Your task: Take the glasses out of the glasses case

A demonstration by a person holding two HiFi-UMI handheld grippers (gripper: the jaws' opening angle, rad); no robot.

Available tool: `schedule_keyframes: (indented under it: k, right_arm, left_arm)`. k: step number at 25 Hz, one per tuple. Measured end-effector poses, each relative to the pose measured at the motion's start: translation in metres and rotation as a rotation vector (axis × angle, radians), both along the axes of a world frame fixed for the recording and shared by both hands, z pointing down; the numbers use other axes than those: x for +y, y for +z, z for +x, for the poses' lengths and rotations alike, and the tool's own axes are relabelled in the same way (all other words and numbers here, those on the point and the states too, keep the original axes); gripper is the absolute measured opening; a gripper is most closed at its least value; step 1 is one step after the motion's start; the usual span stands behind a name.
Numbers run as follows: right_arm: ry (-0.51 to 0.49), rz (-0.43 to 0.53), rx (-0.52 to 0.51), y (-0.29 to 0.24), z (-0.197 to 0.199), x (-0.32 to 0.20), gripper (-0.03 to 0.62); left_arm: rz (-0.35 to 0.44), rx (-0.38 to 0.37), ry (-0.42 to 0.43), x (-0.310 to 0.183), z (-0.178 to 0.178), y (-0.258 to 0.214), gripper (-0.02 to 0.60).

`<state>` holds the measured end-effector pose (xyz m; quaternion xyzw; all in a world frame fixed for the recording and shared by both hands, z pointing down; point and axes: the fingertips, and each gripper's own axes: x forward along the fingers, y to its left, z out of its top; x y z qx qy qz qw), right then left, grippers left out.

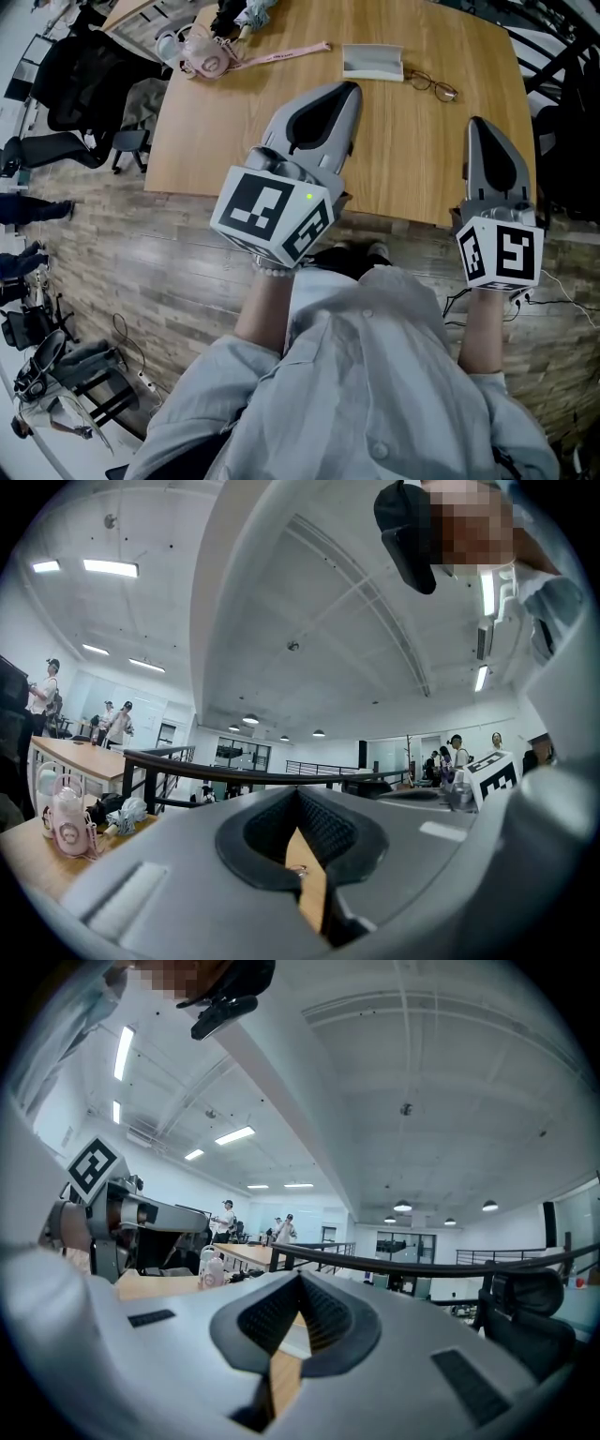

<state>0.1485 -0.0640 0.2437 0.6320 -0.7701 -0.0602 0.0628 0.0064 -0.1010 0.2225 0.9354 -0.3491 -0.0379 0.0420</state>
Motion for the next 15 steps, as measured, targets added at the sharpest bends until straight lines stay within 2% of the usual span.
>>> schedule_keyframes:
  k: [15]
  right_arm:
    - [0.004, -0.020, -0.008, 0.0044, 0.0011, -0.0038, 0.002]
  left_arm:
    - [-0.013, 0.004, 0.008, -0.0052, 0.0021, 0.0038, 0.003]
